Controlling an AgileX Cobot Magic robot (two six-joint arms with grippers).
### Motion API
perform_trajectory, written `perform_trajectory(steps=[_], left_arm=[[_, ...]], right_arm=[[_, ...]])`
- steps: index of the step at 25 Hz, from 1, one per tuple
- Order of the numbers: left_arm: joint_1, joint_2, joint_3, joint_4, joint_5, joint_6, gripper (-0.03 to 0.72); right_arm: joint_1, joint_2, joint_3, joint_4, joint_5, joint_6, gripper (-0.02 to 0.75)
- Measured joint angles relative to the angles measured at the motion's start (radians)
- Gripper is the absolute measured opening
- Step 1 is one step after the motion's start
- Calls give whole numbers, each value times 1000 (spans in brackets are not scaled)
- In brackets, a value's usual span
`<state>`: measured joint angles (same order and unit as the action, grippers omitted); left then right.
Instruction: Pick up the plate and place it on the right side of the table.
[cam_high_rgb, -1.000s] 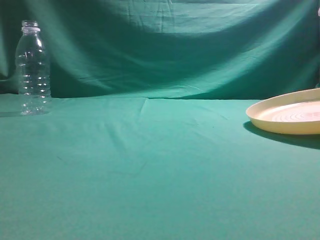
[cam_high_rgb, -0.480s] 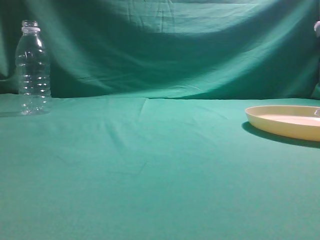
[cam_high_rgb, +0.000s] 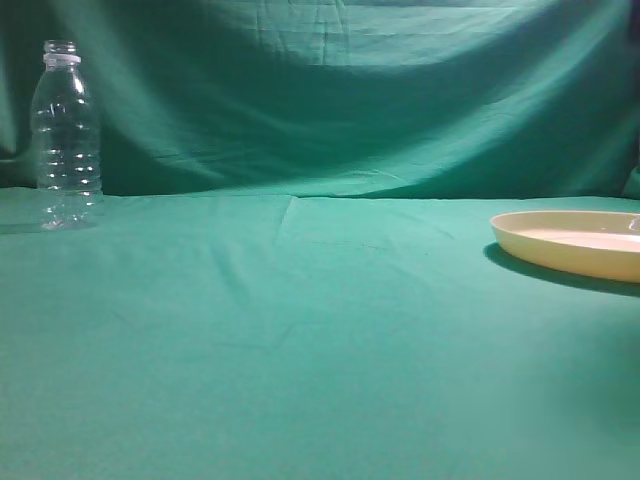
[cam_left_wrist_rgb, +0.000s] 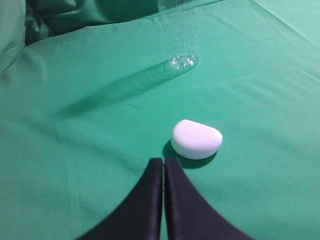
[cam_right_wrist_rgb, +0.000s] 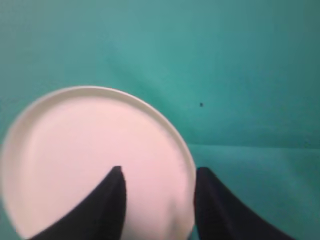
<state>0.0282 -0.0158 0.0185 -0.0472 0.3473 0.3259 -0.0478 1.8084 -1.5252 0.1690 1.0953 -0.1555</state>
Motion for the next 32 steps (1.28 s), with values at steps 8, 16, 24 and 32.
perform_trajectory(steps=[8,16,24,32], left_arm=[[0,0,0,0,0,0,0],[0,0,0,0,0,0,0],[0,0,0,0,0,0,0],[0,0,0,0,0,0,0]], right_arm=[[4,-284,-93,270,130,-185,0],[6,-632,-10,278,139,-193,0],[6,-1009,356,292,55,-211,0],[6,-1411,675,334,-122,-309,0]])
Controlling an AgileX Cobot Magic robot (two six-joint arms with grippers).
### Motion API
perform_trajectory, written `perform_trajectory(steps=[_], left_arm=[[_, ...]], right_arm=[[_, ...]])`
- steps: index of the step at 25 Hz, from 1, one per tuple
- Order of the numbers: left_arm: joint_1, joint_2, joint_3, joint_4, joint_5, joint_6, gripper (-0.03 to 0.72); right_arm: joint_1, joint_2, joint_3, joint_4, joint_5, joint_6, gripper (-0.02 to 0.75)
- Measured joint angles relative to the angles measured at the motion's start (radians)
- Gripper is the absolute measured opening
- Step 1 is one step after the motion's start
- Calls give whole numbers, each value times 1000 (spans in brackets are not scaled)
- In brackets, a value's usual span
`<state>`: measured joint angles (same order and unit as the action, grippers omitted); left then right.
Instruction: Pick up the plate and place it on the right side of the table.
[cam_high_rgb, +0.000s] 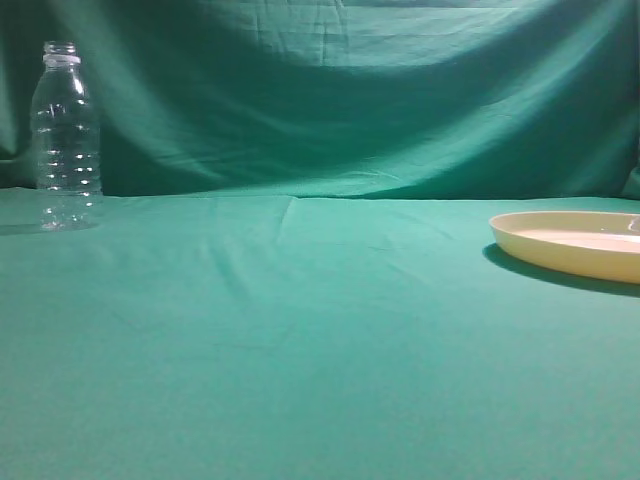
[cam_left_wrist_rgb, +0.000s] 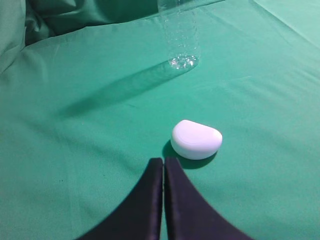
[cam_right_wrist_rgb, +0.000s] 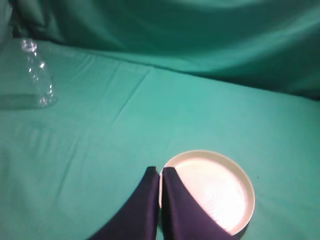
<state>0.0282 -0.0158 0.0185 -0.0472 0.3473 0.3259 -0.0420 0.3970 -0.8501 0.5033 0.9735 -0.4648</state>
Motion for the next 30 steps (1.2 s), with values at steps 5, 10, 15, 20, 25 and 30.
perform_trajectory(steps=[5,10,15,20,25,30], left_arm=[[0,0,0,0,0,0,0],[0,0,0,0,0,0,0],[0,0,0,0,0,0,0],[0,0,0,0,0,0,0],[0,0,0,0,0,0,0],[0,0,0,0,0,0,0]], right_arm=[[0,-162,106,-7,-148,46,0],[0,-216,123,-103,-190,73,0],[0,-227,124,-125,-120,73,0],[0,-227,125,-243,-127,285,0],[14,-228,181,-338,-135,371,0],[105,-302,353,-375,-263,385,0]])
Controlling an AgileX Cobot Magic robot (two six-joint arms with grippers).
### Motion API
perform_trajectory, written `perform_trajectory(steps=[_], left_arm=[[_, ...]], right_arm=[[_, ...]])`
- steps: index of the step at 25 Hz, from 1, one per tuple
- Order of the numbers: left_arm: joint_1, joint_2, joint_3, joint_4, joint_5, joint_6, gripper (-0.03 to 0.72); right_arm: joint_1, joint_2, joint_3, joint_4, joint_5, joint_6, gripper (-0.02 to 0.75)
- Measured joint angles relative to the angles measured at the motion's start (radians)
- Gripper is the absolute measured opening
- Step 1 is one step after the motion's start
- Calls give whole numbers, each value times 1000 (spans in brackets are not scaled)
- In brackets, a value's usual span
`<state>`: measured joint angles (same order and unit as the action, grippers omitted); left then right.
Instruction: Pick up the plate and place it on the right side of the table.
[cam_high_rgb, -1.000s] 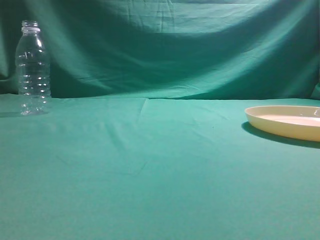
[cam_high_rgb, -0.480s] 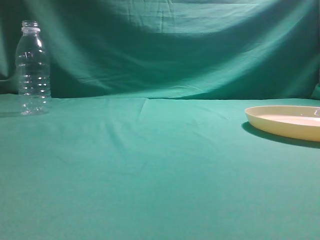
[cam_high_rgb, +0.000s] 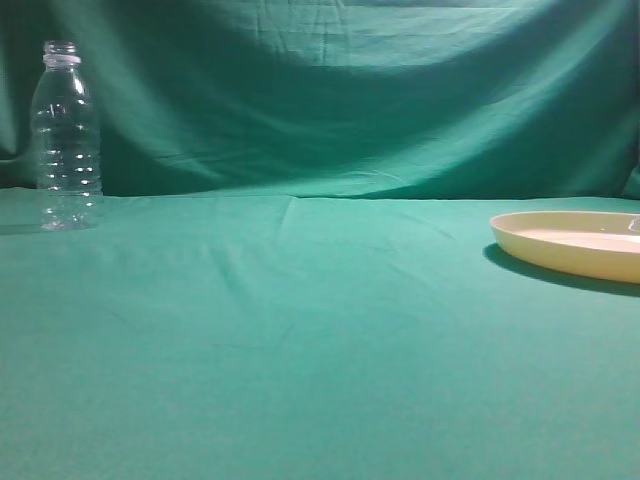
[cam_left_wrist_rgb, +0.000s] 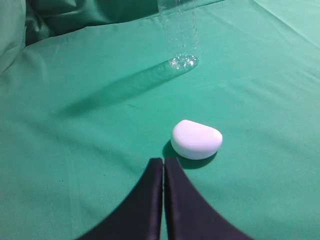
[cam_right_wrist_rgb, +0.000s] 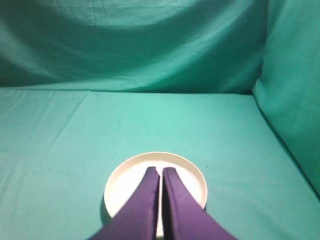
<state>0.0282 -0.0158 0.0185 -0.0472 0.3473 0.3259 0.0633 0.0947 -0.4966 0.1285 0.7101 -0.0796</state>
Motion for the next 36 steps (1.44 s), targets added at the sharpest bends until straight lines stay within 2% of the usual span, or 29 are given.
perform_trajectory(steps=[4,14,36], left_arm=[[0,0,0,0,0,0,0],[0,0,0,0,0,0,0],[0,0,0,0,0,0,0]], right_arm=[[10,-102,168,-20,-135,2,0],[14,-107,498,-55,-335,7,0],[14,-107,524,-51,-333,48,0]])
